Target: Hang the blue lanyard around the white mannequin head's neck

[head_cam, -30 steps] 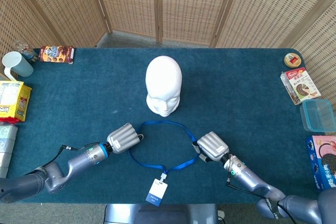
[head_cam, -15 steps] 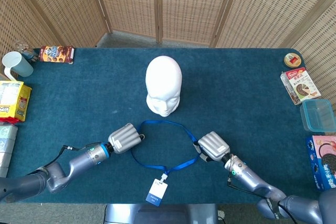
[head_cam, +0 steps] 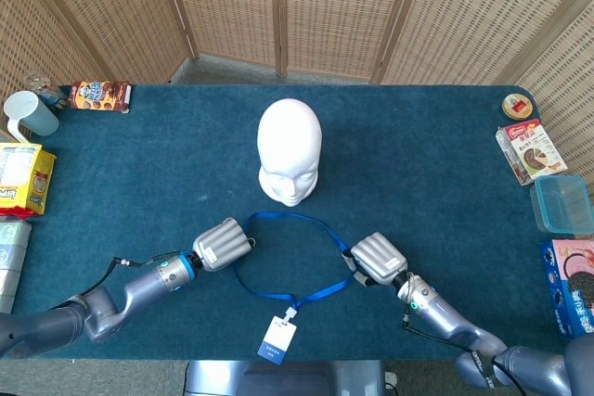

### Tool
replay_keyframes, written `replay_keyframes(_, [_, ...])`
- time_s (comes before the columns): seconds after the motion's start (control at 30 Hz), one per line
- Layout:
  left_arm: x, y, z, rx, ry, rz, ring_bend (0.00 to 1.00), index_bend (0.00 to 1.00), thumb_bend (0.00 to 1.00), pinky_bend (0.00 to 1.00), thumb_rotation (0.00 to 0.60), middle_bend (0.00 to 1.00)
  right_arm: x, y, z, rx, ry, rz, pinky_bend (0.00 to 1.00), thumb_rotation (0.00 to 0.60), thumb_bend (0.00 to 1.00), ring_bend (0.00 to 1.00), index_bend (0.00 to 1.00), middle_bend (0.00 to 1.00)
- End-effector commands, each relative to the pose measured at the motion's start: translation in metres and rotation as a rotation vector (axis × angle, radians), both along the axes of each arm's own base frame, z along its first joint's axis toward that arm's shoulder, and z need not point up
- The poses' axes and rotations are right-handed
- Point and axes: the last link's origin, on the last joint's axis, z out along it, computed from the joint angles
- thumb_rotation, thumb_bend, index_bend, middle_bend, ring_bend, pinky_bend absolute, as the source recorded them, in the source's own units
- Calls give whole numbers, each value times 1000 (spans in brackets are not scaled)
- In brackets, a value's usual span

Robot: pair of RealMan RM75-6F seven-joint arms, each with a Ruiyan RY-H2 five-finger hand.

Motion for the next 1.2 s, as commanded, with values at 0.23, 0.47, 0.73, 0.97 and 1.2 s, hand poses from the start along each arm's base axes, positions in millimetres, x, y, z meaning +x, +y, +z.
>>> replay_keyframes(0.23, [3,1,-4,-2,-3,0,838,570,405,869,600,864,-1,0,1,-2,2,-3,1000,600,434,1000,681,1000])
replay_keyframes(0.47, [5,-1,-6,-9,0,-1,841,575,472,869,600,867,-1,0,2,-2,1,-4,1000,600,434,1000,685,1000])
replay_keyframes(0.73, [6,-2,-7,-13,-3,-1,856,626,511,877,600,889,-2,-1,2,-5,-4,-9,1000,600,436,1000,698,1000])
replay_keyframes(0.97, [3,-4,-1,-13,-39,15,876,633,514,882,600,916,-2,-1,5,-13,-20,-19,1000,600,444,1000,716,1000])
replay_keyframes(1.2, [-3,-6,12,-2,-98,35,914,640,515,900,600,945,2,0,11,-15,-70,-42,1000,600,448,1000,733,1000])
